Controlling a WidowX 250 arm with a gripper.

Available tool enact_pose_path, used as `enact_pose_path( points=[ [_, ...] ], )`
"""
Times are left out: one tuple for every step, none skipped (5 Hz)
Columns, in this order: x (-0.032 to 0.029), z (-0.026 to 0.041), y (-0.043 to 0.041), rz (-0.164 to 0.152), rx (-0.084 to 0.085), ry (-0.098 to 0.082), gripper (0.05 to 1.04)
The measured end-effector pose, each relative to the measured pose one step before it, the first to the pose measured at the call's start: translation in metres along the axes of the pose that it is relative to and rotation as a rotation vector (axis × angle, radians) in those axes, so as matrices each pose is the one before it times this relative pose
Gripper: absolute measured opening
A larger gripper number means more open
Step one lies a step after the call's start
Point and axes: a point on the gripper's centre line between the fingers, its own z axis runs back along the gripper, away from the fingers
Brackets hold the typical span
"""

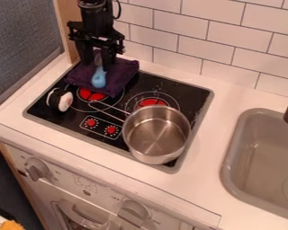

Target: Move blue brush on left side of the burner

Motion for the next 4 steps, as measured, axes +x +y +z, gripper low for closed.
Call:
enact_pose_path(
  points=[
    [-0.00549, 0.00458, -0.01042, -0.0223, -0.0133, -0.0024, 1.006],
    [-0.00779, 0.03074, -0.01209, 0.0294, -0.0115, -0.0378, 1.005],
    [-0.01790, 0.00337, -0.01937, 0.0018, -0.0089, 0.0217, 1.001],
    [-0.00946, -0.00731, -0.01102, -0.0037, -0.0079, 0.0267, 1.001]
  ],
)
